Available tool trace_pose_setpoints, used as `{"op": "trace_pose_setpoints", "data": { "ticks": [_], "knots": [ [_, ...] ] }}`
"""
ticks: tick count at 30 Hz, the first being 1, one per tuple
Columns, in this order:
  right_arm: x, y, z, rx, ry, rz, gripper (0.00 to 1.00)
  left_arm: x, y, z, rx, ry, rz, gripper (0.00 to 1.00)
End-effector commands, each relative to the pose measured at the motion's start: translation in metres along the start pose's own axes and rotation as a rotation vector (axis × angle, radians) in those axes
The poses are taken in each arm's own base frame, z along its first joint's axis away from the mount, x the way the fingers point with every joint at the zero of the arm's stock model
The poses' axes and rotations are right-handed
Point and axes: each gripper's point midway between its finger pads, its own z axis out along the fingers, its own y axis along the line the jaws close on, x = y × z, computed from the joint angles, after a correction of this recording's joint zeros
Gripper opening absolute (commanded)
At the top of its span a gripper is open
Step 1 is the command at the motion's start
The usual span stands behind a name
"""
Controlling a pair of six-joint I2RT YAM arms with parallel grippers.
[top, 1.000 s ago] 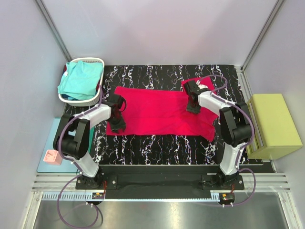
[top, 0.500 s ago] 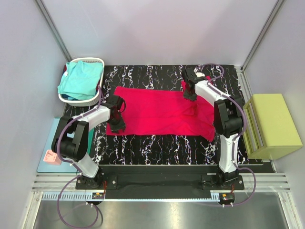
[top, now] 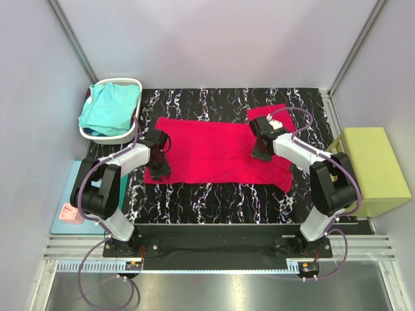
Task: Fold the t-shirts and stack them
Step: Fold the flattened tshirt in 1/3 of the way
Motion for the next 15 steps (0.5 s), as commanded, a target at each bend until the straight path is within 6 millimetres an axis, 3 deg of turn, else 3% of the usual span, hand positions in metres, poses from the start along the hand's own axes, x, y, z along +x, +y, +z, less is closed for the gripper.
{"op": "trace_pose_setpoints", "data": {
  "ticks": [1, 7, 15],
  "knots": [
    [0.011, 0.002, 0.004, -0.021, -0.002, 0.042, 0.3, 0.025, 0.001, 0.009, -0.007, 0.092, 0.024, 0.37],
    [0.015, -0.003, 0.031, 0.057, 0.013, 0.021, 0.29, 0.027, 0.001, 0.01, -0.007, 0.098, 0.031, 0.37],
    [-0.017, 0.029, 0.045, 0.045, -0.016, 0.012, 0.31, 0.03, 0.002, 0.009, -0.009, 0.098, 0.041, 0.37]
  ]
}}
